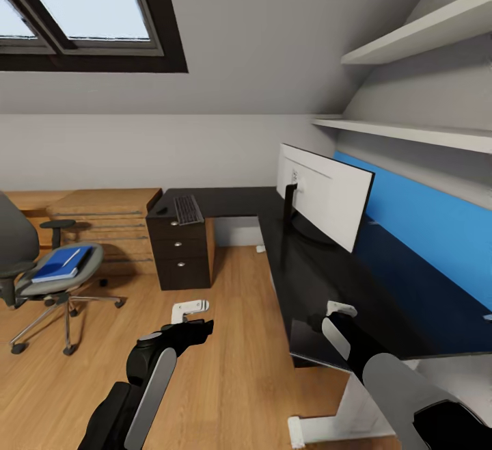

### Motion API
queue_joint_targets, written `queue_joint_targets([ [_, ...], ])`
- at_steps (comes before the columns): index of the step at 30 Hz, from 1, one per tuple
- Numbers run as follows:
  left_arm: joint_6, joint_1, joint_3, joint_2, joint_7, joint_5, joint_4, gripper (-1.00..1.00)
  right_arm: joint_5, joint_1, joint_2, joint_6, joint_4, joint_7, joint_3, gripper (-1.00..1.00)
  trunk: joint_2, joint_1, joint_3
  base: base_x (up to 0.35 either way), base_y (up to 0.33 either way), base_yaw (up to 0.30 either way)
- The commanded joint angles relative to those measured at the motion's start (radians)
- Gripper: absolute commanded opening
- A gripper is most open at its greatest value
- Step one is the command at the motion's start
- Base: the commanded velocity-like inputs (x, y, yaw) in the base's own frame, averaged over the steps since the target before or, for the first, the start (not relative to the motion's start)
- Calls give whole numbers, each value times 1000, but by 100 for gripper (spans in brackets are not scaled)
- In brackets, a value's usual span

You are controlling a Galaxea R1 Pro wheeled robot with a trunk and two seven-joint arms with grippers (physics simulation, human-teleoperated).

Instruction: In the bedroom, organize the workspace by keeping the computer under the desk, ensuring the monitor is on the desk, placing the keyboard on the desk next to the monitor, placing the mouse on the desk next to the keyboard, moving the folder from the swivel chair onto the desk next to the mouse, stacking the notebook on top of the folder with the pen on top of the notebook, and positioning the swivel chair next to the desk.

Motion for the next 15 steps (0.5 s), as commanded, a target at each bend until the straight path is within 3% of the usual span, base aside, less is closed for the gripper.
queue_joint_targets([
  [1,3,-1,-1,0,10,10,-1,100,-9,-1,-1,5,-2,-8,8,100,-1,-1,-1,-306,0,0],
  [7,3,-1,-1,0,10,10,-1,100,-9,-1,-2,5,-2,-8,8,100,-1,-1,-1,-241,0,0],
  [15,4,-1,-1,0,9,12,0,100,-9,-1,-1,3,-2,-8,8,100,-1,-1,-1,-35,0,0],
])
